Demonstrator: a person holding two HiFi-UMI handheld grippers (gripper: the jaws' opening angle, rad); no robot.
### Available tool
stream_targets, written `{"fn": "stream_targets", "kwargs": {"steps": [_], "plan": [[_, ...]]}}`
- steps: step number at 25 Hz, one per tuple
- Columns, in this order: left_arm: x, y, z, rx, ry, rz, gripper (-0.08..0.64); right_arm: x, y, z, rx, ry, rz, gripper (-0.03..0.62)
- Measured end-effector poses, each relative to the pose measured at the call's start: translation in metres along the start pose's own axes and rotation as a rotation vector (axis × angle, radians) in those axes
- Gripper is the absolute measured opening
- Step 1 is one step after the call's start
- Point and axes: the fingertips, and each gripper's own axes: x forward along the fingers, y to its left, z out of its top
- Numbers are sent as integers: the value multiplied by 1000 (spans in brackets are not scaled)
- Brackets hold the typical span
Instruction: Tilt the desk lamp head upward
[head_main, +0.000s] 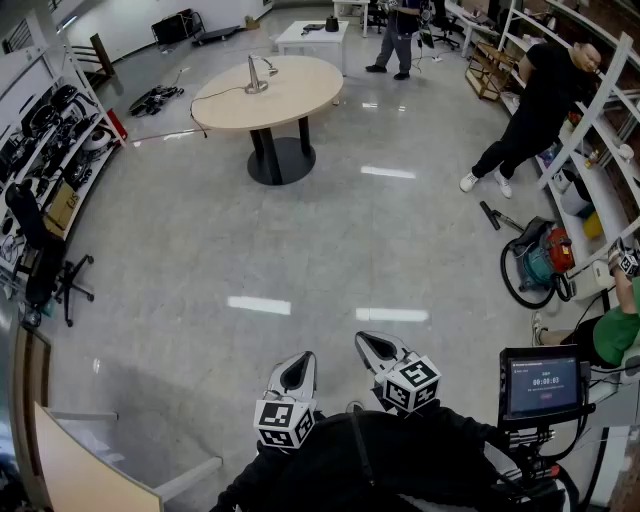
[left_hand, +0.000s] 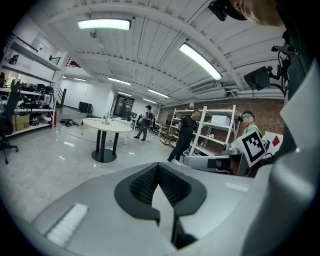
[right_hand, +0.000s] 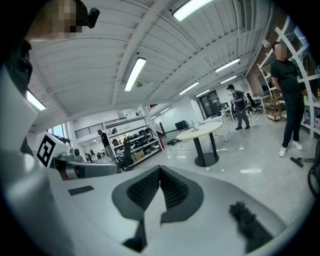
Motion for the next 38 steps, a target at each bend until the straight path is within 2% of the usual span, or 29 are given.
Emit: {"fn": "stream_targets", "kwargs": {"steps": [4,9,15,19,24,30,35,38], "plan": [[13,24,12,-10,-3,-11,6,23,-6,8,6,9,-20,5],[54,90,39,-14,-9,-70,8,92,-23,28,-6,2,-86,5],[80,176,90,-14,-26,-126,6,175,-15,65,-21,6,-145,5],[96,216,109,9,-33,-162,8,227,-7,78,-44,28,-141,5],[115,255,120,-14,-28,-176,8,270,-9,87,-60,54,-147,5],[151,281,125,-26,4,-140,8,306,-43,93,-24,71,-117,5],[202,288,159,1,-3,-28,6,338,-99,129,-2,44,-20,5],[242,281,180,23,-33,29,8,349,-138,158,-36,11,39,5]]}}
